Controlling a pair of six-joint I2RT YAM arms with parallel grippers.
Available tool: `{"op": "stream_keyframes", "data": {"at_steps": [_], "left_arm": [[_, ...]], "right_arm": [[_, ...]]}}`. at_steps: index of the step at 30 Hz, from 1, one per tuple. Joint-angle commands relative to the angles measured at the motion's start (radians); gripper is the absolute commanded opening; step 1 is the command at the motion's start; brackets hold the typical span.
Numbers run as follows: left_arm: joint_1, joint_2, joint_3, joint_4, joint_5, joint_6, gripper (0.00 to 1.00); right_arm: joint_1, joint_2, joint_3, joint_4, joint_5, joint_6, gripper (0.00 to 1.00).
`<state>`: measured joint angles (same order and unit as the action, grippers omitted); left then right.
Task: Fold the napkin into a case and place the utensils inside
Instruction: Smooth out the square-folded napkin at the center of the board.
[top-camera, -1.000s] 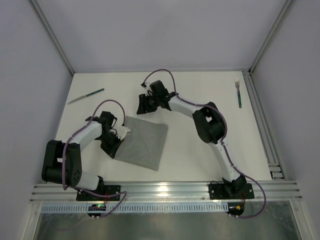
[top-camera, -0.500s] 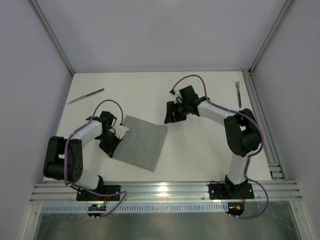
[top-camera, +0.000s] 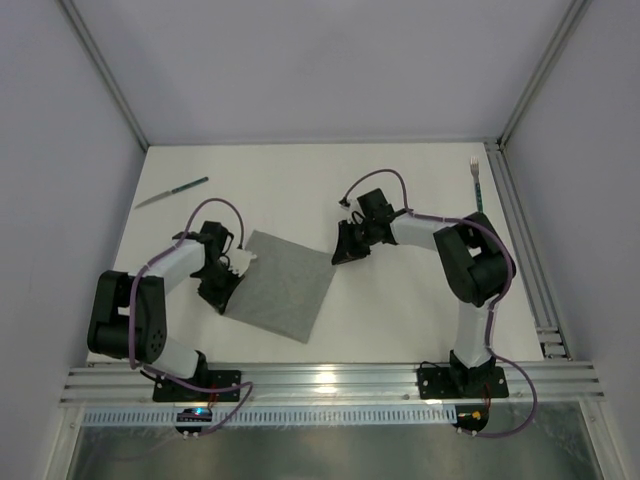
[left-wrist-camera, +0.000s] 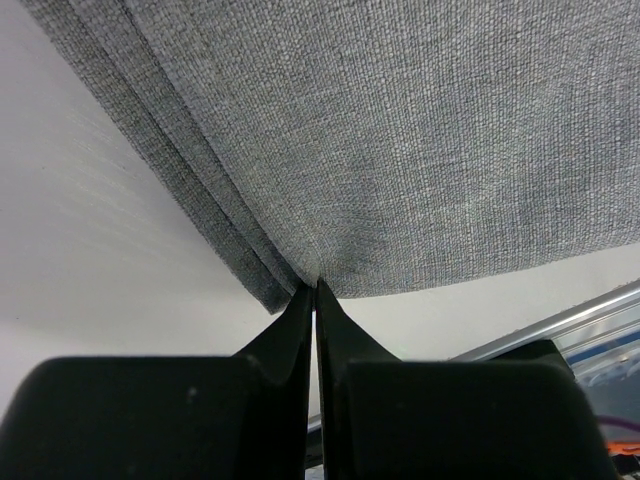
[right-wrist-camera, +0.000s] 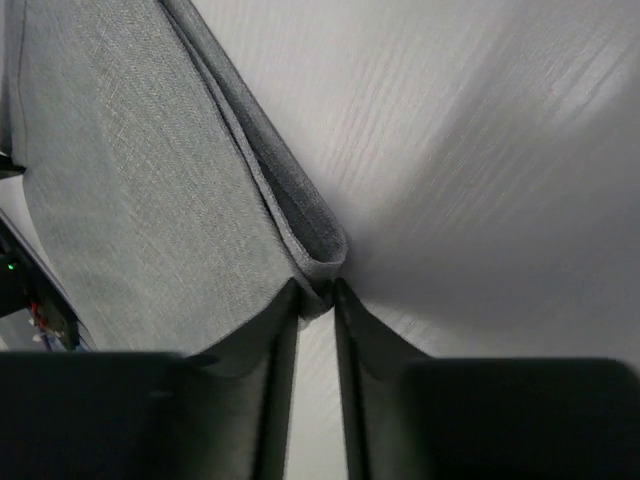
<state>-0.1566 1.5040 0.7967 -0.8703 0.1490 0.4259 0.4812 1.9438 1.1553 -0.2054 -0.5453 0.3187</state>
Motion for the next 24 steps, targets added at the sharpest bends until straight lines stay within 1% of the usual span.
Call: {"op": "stream_keyframes", "data": {"at_steps": [1, 4, 9, 14, 16, 17, 19, 20, 21, 23, 24], "left_arm": [[0.008, 0.018, 0.018, 0.085, -0.045, -0.01, 0.0], [0.005, 0.047, 0.054, 0.086, -0.04, -0.019, 0.0], [-0.001, 0.104, 0.127, 0.086, -0.017, -0.022, 0.0], [-0.053, 0.148, 0.205, 0.088, 0.021, -0.015, 0.0], [-0.066, 0.156, 0.232, 0.086, 0.037, -0.01, 0.0], [-0.07, 0.168, 0.24, 0.086, 0.04, -0.01, 0.0], [-0.07, 0.177, 0.249, 0.077, 0.038, -0.01, 0.0], [-0.07, 0.177, 0.248, 0.076, 0.04, -0.01, 0.0], [-0.07, 0.176, 0.245, 0.076, 0.038, -0.01, 0.0], [-0.07, 0.162, 0.23, 0.079, 0.038, -0.007, 0.0], [-0.07, 0.157, 0.225, 0.082, 0.037, -0.006, 0.0]], "right_arm": [[0.0, 0.006, -0.023, 0.049, -0.001, 0.019, 0.15], [-0.019, -0.026, -0.054, 0.072, 0.03, 0.033, 0.03], [-0.061, -0.126, -0.114, 0.046, 0.087, 0.019, 0.03], [-0.114, -0.261, -0.202, 0.014, 0.151, 0.016, 0.03], [-0.121, -0.287, -0.215, -0.008, 0.169, -0.003, 0.03], [-0.121, -0.29, -0.209, -0.023, 0.171, -0.015, 0.09], [-0.121, -0.292, -0.192, -0.075, 0.183, -0.041, 0.29], [-0.119, -0.299, -0.18, -0.087, 0.192, -0.046, 0.36], [-0.119, -0.312, -0.174, -0.101, 0.206, -0.047, 0.4], [-0.101, -0.385, -0.164, -0.12, 0.264, -0.047, 0.43], [-0.084, -0.449, -0.164, -0.126, 0.293, -0.047, 0.47]]}}
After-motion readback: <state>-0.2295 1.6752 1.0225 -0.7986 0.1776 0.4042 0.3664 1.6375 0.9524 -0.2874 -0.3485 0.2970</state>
